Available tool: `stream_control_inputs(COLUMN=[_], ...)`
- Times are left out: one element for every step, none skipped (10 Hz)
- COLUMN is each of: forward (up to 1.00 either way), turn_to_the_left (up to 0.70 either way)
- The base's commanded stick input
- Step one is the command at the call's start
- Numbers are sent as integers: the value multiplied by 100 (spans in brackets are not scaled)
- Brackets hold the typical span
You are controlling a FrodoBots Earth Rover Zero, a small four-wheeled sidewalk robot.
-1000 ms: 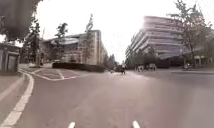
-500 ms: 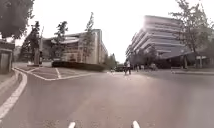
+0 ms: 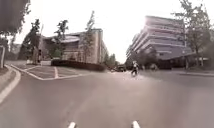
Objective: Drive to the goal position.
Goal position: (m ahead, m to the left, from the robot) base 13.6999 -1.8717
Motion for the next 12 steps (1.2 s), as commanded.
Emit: stream_control_inputs(forward=[70, 70, 70, 70, 70, 70, 70, 70, 70, 70, 70, 70], turn_to_the_left=[0, 0, 0, 0, 0, 0, 0, 0, 0, 0, 0, 0])
